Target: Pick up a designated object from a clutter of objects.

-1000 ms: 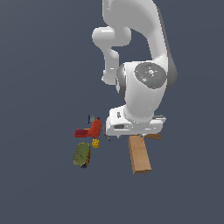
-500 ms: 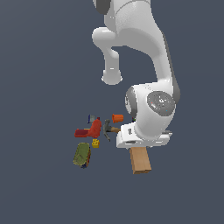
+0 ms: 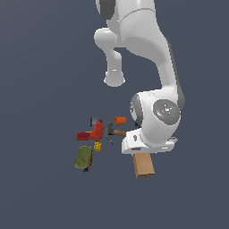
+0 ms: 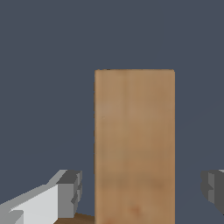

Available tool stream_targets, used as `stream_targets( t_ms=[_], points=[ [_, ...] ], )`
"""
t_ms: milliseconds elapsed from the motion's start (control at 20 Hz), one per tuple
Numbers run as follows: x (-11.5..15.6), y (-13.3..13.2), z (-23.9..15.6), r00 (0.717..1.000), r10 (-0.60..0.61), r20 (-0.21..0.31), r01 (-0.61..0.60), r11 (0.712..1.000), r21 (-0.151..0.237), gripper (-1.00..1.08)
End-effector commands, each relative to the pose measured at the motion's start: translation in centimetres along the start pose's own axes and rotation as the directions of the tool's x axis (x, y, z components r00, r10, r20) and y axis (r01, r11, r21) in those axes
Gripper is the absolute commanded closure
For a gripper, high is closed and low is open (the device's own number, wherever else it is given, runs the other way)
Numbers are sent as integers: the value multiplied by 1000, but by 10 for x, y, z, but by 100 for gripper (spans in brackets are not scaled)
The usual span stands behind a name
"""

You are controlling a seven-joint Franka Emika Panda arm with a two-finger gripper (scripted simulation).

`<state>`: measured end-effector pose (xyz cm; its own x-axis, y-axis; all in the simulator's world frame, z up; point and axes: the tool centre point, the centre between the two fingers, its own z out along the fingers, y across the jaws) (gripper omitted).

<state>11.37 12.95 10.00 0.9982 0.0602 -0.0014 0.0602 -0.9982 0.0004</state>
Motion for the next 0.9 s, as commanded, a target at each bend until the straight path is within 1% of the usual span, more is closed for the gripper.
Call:
stream_targets(
  t_ms=[0,450,750,800,850],
  points=[
    [0,0,3,1000,0,0,0,1000,0,-92],
    [-1,0,43,1000,1,-1,-1,1000,0,-92],
    [1,-1,50,1000,1,-1,-1,1000,0,-92],
    [1,-1,50,1000,1,-1,-1,1000,0,108],
    [1,-1,50,1000,1,-1,-1,1000,0,108]
  ],
)
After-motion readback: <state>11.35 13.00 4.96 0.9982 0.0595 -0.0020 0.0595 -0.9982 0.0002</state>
